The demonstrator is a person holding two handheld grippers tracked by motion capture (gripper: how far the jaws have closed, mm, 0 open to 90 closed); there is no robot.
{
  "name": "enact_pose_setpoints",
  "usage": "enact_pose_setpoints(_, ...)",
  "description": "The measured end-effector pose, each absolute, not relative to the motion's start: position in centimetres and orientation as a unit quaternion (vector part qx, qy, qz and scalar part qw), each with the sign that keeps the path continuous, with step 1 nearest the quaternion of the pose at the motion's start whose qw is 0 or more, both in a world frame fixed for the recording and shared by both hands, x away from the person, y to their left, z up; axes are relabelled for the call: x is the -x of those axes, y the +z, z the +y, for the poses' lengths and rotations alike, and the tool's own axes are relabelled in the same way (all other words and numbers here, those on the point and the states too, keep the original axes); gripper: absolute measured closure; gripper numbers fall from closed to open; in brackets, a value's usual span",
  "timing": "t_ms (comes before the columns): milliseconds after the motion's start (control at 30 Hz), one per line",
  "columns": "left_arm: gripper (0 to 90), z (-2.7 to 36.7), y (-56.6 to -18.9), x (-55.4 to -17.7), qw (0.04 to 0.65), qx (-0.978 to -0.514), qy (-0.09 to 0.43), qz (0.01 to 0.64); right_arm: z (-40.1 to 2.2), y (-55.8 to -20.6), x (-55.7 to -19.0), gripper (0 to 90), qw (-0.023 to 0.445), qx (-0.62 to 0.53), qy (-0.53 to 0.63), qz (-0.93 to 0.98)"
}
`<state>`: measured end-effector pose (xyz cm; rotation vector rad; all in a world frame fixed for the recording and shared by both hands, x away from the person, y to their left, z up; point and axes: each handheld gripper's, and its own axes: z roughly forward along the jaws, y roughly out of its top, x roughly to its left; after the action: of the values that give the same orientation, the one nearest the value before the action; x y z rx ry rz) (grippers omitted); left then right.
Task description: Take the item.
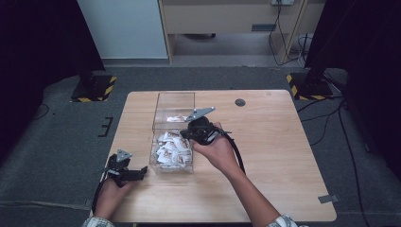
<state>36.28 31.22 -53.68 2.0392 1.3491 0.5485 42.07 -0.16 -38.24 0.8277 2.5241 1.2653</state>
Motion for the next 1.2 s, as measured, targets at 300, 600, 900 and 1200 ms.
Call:
enact_pose_setpoints(300,0.0,31.2,-53.7,-36.3,0.313,-0.773,0.208,0.512,-1.4,-37.5,-41.9,90.0,0.105,-0.284,0.431,0.85)
enact_pose_setpoints(600,0.0,31.2,-53.7,-36.3,0.313,-0.772,0.208,0.512,-2.7,-36.7,-42.0,90.0,0.111,-0.291,0.435,0.845)
enact_pose_setpoints(900,0.0,31.2,-53.7,-36.3,0.313,-0.772,0.209,0.512,-4.1,-36.3,-41.9,90.0,0.119,-0.296,0.436,0.842)
enact_pose_setpoints(1200,0.0,31.2,-53.7,-36.3,0.313,-0.772,0.209,0.512,-5.3,-36.7,-41.9,90.0,0.125,-0.301,0.435,0.839)
